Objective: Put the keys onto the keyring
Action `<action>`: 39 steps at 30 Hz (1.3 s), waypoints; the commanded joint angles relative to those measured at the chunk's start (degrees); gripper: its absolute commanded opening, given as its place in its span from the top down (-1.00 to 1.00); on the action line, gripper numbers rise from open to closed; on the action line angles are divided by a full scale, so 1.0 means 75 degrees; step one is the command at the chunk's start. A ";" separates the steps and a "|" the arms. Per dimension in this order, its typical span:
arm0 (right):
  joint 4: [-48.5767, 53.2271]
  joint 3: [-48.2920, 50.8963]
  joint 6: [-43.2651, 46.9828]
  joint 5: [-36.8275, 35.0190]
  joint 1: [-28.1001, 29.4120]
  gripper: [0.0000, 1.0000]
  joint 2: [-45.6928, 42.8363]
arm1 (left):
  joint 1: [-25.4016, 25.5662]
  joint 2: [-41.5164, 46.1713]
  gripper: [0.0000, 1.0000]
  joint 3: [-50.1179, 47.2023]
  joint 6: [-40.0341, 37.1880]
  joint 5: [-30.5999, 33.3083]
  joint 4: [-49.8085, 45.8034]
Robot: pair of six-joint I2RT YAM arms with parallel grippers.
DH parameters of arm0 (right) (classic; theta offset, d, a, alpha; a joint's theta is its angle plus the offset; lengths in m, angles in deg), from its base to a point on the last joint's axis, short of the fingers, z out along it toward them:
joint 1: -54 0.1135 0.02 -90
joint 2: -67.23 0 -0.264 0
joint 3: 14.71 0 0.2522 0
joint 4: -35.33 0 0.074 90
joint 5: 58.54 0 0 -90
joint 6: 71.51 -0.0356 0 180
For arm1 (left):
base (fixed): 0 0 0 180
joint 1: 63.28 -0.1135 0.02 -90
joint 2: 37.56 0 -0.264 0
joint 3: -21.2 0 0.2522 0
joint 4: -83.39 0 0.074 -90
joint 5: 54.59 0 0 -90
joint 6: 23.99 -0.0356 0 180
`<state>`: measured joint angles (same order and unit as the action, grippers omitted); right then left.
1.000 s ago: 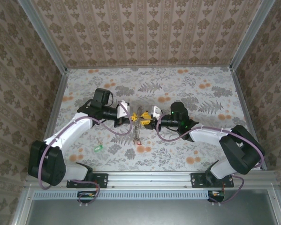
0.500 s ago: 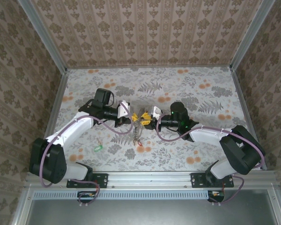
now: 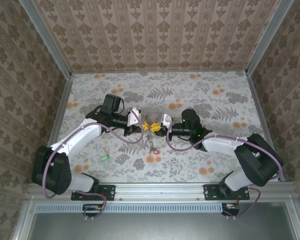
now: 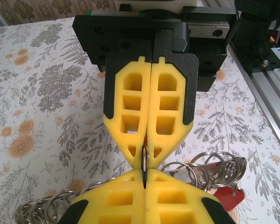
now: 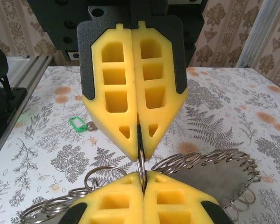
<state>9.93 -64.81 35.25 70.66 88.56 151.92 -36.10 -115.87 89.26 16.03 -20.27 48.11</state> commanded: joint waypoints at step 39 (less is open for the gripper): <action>-0.0417 0.0116 0.0532 -0.0584 0.0201 1.00 -0.0526 | 0.0074 -0.0785 0.89 0.0406 0.0009 -0.1548 -0.0482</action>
<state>9.58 -63.56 38.07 69.57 89.53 150.30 -36.69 -120.81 91.01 15.61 -26.87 45.42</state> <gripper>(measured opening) 0.054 0.079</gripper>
